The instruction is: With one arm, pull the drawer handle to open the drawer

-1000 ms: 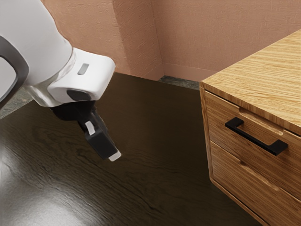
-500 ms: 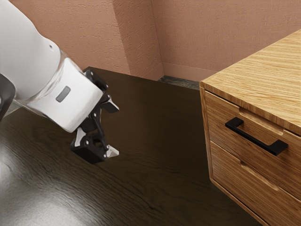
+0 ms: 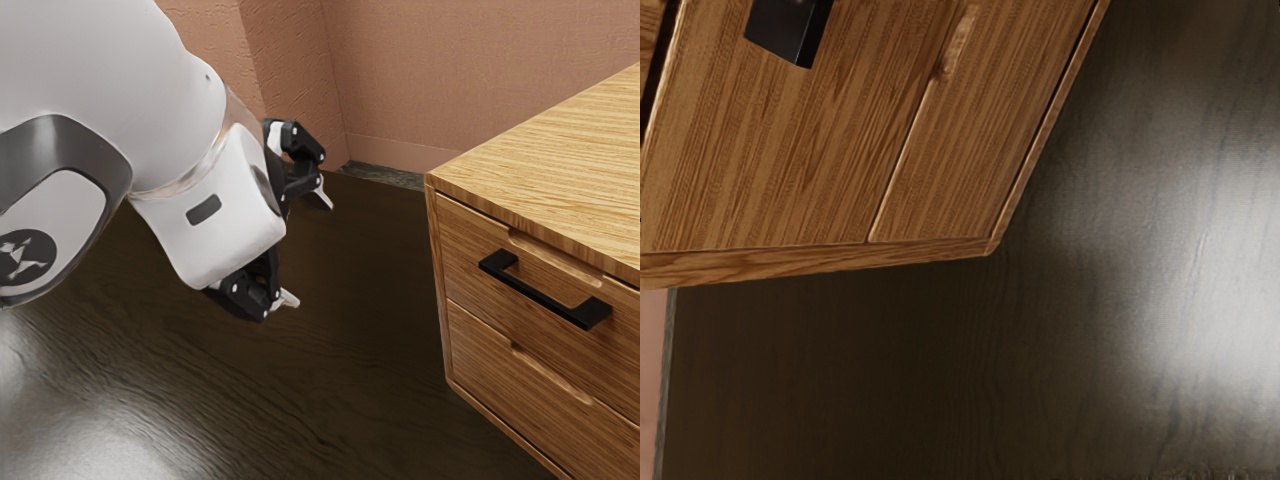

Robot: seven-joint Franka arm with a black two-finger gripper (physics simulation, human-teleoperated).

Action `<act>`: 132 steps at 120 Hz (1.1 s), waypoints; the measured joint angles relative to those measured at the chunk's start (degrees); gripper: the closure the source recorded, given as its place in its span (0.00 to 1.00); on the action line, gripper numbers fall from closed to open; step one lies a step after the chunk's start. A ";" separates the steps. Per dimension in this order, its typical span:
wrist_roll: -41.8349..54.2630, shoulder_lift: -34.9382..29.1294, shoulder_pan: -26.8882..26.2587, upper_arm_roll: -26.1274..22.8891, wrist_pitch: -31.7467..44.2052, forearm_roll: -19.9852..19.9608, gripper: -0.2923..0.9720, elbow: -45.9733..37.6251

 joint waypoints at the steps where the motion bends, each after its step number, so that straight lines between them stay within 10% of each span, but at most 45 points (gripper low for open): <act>1: 0.24 0.03 -0.10 -0.09 0.10 0.03 0.25 0.01; 132: 15.13 3.78 2.43 -6.54 20.44 0.96 0.25 1.43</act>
